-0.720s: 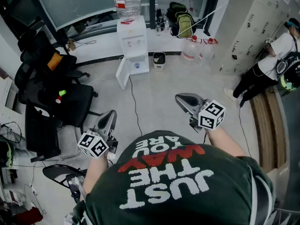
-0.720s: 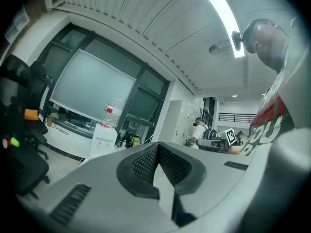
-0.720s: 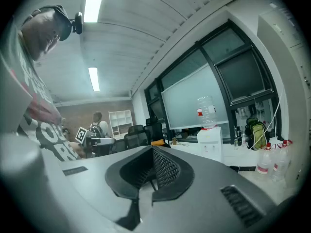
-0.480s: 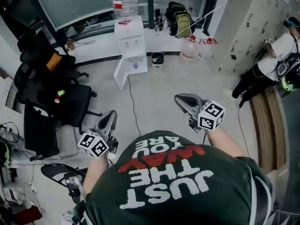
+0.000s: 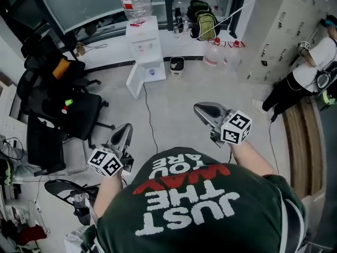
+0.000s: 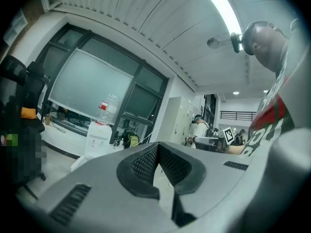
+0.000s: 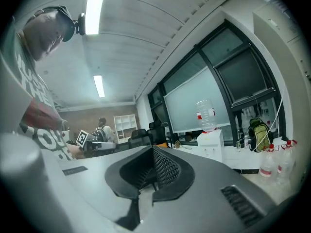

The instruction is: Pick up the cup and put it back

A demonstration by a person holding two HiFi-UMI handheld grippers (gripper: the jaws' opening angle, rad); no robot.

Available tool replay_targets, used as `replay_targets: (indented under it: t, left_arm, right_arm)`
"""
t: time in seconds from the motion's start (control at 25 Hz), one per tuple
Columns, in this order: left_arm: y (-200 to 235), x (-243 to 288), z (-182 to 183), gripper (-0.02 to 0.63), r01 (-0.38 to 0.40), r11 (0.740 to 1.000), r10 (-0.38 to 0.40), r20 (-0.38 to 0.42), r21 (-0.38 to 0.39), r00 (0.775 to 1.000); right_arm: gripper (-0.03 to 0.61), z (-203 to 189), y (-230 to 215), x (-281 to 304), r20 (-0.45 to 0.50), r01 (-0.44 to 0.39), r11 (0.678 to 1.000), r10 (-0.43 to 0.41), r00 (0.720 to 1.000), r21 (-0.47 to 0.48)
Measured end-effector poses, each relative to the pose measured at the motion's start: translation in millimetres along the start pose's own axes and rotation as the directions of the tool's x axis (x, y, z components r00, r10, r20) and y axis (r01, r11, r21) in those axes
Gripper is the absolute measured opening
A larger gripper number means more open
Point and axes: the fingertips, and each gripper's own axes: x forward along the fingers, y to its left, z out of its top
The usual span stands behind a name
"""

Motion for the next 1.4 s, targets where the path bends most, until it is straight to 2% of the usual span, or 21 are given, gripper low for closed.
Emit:
replay_targets:
  t: [0.28, 0.52, 0.72, 0.88, 1.0, 1.12, 1.24, 1.4]
  left_arm:
    - [2, 24, 5, 0.009, -0.008, 1.000, 0.008, -0.017, 0.019, 1.000]
    - [54, 43, 15, 0.009, 0.017, 1.000, -0.017, -0.017, 0.014, 1.000]
    - [139, 69, 21, 0.009, 0.060, 0.998, -0.061, -0.019, -0.030, 0.998]
    - [235, 110, 22, 0.009, 0.123, 0.991, -0.124, -0.019, -0.061, 0.992]
    - [320, 140, 40, 0.009, 0.162, 0.982, -0.167, -0.047, -0.094, 0.985]
    - [392, 167, 74, 0.009, 0.219, 0.973, -0.224, -0.080, -0.072, 0.971]
    - [451, 191, 101, 0.009, 0.240, 0.969, -0.245, -0.087, -0.063, 0.966]
    - [512, 217, 110, 0.009, 0.229, 0.969, -0.236, -0.071, -0.093, 0.969]
  right_arm:
    - [0.032, 10, -31, 15, 0.006, -0.012, 1.000, 0.012, 1.000, -0.014]
    - [0.032, 10, -46, 76, -0.022, -0.014, 1.000, 0.014, 1.000, -0.026]
    - [0.032, 6, -72, 151, -0.068, 0.016, 0.999, -0.018, 0.997, -0.033]
    - [0.032, 4, -115, 228, -0.076, 0.060, 0.998, -0.062, 0.995, -0.035]
    - [0.034, 15, -140, 305, -0.057, 0.111, 0.994, -0.111, 0.992, -0.007]
    - [0.034, 31, -160, 380, -0.066, 0.149, 0.989, -0.148, 0.987, 0.008]
    - [0.034, 44, -182, 436, -0.092, 0.187, 0.982, -0.185, 0.978, 0.005]
    - [0.034, 38, -211, 488, -0.146, 0.203, 0.979, -0.202, 0.969, -0.003]
